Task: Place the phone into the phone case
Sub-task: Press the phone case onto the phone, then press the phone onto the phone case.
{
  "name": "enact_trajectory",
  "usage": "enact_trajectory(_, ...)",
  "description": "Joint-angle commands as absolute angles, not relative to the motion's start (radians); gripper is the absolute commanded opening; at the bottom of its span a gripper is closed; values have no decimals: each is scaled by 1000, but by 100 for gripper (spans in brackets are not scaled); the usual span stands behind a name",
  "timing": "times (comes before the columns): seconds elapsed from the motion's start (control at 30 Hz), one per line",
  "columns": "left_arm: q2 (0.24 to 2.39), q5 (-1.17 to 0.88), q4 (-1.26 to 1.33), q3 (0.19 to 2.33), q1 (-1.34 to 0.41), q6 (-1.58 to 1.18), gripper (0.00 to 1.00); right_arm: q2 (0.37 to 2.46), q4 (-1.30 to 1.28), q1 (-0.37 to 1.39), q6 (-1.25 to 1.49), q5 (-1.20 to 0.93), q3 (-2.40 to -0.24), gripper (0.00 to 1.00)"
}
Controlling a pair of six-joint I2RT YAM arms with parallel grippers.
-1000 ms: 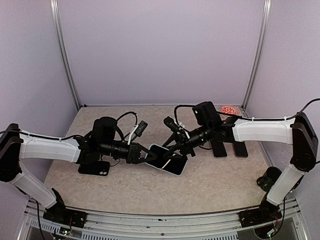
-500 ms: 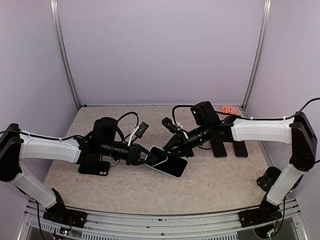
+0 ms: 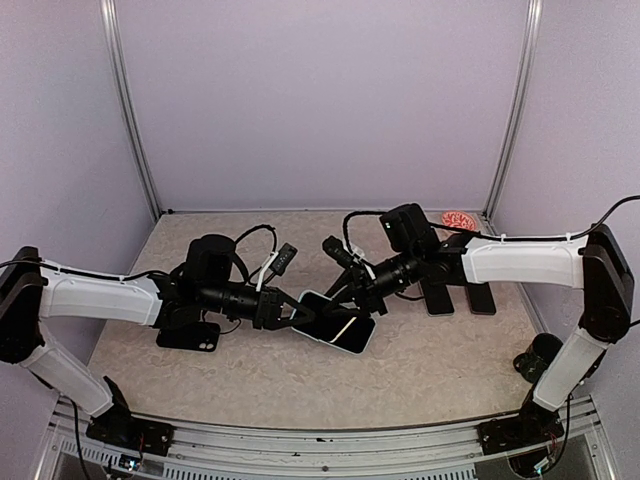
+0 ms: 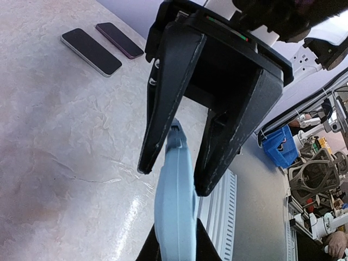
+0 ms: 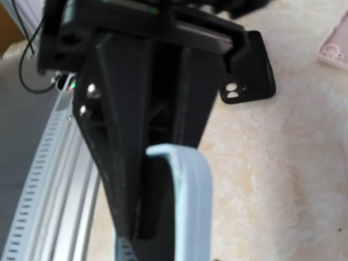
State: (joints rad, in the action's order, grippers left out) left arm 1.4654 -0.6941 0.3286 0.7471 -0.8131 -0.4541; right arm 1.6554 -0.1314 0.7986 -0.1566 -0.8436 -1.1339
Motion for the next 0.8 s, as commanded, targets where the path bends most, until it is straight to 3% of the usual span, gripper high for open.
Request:
enact_trajectory(0.0, 1424, -704, 414, 781, -810, -470, 0, 1640, -122, 801, -167, -871, -1108, 35)
enact_trajectory(0.3, 1368, -706, 408, 760, -785, -460, 0, 1579, 9, 717, -49, -923, -969, 44)
enact_trajectory(0.77, 1286, -660, 525, 668, -719, -524, 0, 1555, 367, 617, 317, -1091, -844, 46)
